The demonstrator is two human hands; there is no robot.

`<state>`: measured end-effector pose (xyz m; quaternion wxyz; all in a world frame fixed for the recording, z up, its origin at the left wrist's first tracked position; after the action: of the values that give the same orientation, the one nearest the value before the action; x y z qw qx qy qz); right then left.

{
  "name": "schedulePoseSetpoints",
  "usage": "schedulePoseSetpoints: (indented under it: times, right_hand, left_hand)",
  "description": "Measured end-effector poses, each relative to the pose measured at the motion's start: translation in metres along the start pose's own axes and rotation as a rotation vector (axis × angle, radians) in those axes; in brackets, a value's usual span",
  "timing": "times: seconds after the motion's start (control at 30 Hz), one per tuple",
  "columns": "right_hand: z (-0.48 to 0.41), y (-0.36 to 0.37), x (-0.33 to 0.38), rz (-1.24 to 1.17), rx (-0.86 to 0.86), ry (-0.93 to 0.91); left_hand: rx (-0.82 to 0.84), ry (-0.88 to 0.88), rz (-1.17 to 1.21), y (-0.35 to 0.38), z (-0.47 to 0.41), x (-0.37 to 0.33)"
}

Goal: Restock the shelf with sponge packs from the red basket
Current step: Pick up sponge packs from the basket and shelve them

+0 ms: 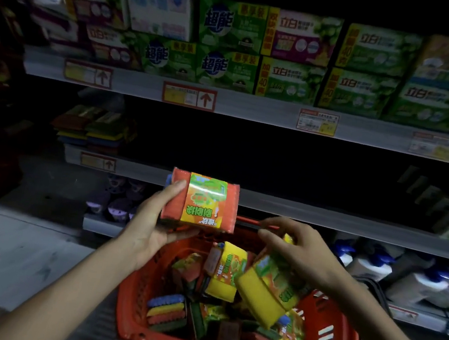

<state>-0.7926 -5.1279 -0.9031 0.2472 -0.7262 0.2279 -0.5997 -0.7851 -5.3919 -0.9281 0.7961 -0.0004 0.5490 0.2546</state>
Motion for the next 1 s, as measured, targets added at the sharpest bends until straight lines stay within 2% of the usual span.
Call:
schedulePoseSetpoints:
  times: [0.07,0.23,0.37,0.43,0.57,0.67,0.73,1.0]
  right_hand:
    - [-0.005,0.008,0.007,0.034,0.015,-0.047]
    - [-0.018,0.032,0.023,-0.080,0.051,-0.077]
    - [-0.018,0.052,0.034,-0.149,0.128,-0.037]
    - [-0.019,0.058,0.038,-0.108,0.120,-0.053]
    - [-0.023,0.067,0.042,-0.102,0.080,-0.028]
    - [-0.025,0.073,0.046,-0.114,0.076,-0.010]
    - [-0.028,0.078,0.046,-0.116,0.080,0.008]
    - [-0.053,0.109,0.078,-0.194,0.036,-0.043]
  left_hand:
    - [-0.024,0.007,-0.054,-0.004,-0.005,-0.003]
    - [-0.056,0.006,-0.115,-0.011,-0.017,-0.007]
    - [-0.118,0.055,-0.172,-0.022,-0.022,-0.010]
    - [-0.126,0.057,-0.153,-0.025,-0.021,-0.013]
    - [-0.028,0.054,-0.066,-0.020,-0.018,-0.019]
    - [0.127,0.028,-0.257,-0.018,-0.011,-0.013]
    - [0.165,0.013,-0.328,-0.023,-0.011,-0.011]
    - [-0.077,0.122,-0.156,-0.054,-0.046,-0.044]
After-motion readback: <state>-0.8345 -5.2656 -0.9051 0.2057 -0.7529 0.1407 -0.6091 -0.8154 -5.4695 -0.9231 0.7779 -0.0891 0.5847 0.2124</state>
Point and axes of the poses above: each hand's wrist, its own z-axis away from the middle knuckle, its own y-axis out of the palm, x = y × z, the point moved 9 cm from there along -z, towards the middle knuckle, and after that the axes turned 15 degrees about -x, right-handed, at the moved point
